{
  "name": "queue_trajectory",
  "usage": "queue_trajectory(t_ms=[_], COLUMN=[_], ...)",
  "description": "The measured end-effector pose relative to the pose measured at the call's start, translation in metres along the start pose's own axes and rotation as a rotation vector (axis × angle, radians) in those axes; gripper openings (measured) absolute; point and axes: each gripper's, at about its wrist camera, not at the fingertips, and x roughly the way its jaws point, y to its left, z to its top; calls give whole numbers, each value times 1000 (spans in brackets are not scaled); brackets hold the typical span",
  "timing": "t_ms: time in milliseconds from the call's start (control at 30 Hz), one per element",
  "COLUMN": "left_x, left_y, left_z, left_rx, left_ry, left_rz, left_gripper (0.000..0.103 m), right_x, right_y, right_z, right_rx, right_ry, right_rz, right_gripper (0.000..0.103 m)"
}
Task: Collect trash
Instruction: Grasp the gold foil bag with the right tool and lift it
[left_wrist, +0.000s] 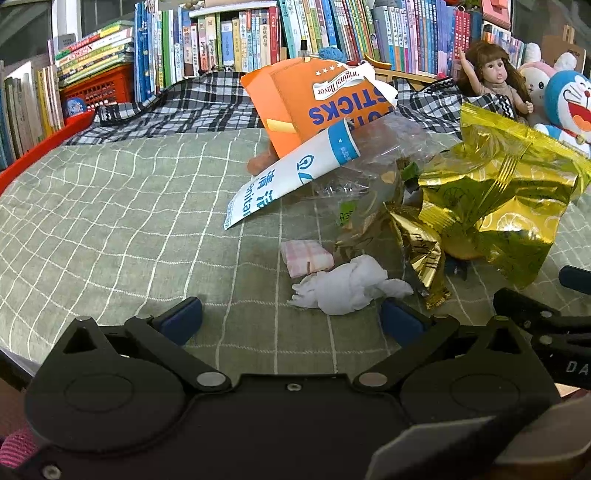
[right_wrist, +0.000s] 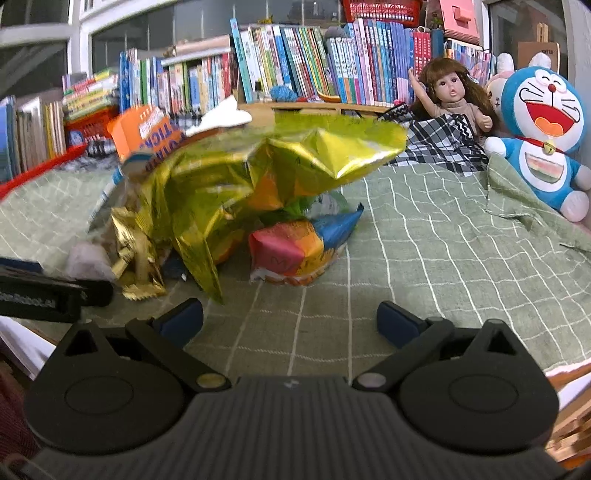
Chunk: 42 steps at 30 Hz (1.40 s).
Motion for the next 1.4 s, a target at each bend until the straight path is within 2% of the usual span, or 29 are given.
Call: queue_trajectory(t_ms=[100,233,500,667,867,900,1033,1067,1167,1400], left_x=[-5,-17,-32,-26,-18,-18,-18,-18,-17,-20], left_y=[5,11,-1,-14,-17,-17,-12,-11,-7,-7], left_z=[4,8,1,-5,-8,-8,-6,-5,-2,4], left_rx=[-29,-49,8,58,66,67,43,37,21,23], left_ry=[-5,-55,-95,-84,-78,-81,-87,-88,-94,-123], left_rz=[-41,-90,-144,-141,-144,-141,-144,-145,-147,-136], left_gripper=[103,102,88,76,54,46,37,31,29,27], right_x=[-12,-22,-29,-11,9,10,13,13,10,-4], right_y=[-1,-5,-1,14,23,23,21,20,19,19], right_z=[6,18,41,53,58,58,61,63,65,77], right_rx=[-9,-21,-81,-182,-201,-191,-154,-148,-137,-143], right_ry=[-68,-131,-227,-219,-170,-166,-167,-168,-179,-253], right_rz=[8,29,22,-14,37,47,88,94,107,97], right_gripper=[103,102,103,103,103,99,87,86,82,80])
